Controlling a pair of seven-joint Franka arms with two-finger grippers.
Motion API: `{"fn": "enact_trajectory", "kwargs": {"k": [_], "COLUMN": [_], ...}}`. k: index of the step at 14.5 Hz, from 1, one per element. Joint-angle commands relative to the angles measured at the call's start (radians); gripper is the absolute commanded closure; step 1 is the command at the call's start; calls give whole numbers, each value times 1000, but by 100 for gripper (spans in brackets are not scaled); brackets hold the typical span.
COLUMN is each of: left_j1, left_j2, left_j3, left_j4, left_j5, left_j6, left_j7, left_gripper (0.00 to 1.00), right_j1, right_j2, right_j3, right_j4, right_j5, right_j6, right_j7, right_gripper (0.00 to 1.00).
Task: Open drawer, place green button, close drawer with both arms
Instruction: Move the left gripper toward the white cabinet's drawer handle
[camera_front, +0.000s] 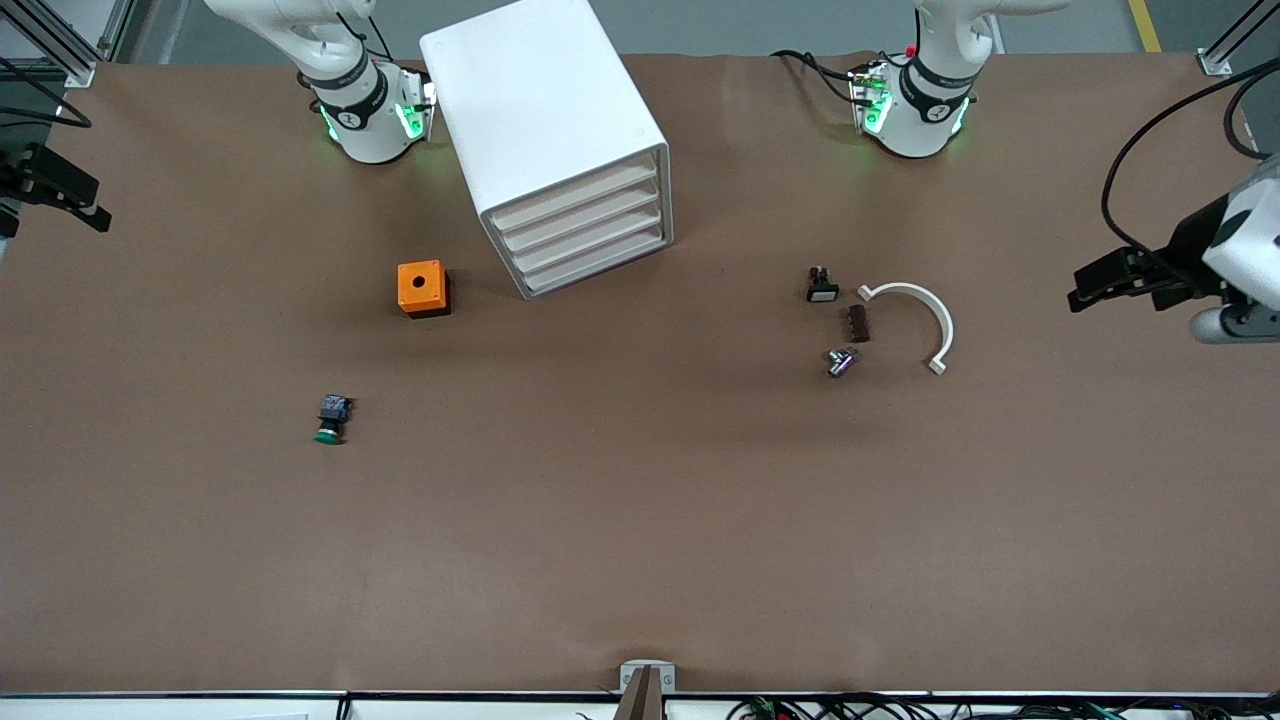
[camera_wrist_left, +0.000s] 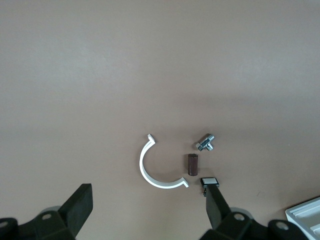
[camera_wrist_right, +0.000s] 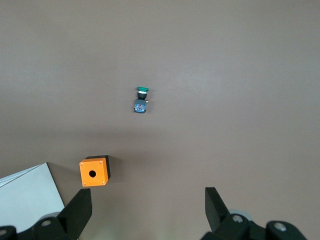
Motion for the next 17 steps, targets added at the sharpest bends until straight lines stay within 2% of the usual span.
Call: {"fn": "enact_trajectory", "kwargs": {"k": [1, 7, 10, 15, 17], "left_j1": [-24, -118, -176, -183, -201], "left_j2": [60, 186, 191, 203, 231], "left_j3": [-29, -84, -110, -199, -228], "left_j4": [13, 11, -15, -13, -10], "left_j5": [10, 10, 9, -137, -183], "left_j6": [-13, -15, -16, -24, -25], "left_j7": [-56, -333, -463, -483, -550], "left_gripper": [0, 0, 0, 0, 0], "right_j1": [-3, -1, -11, -17, -17], "right_j2": [-10, -8, -8, -8, -8], "right_j3": [3, 1, -2, -2, -2], "right_j4": [4, 2, -1, -5, -5], "right_j5": [-17, -14, -9, -4, -3], "right_j6": [-10, -26, -40, -40, -37], "right_j7": [-8, 9, 12, 12, 13], "right_gripper": [0, 0, 0, 0, 0]}}
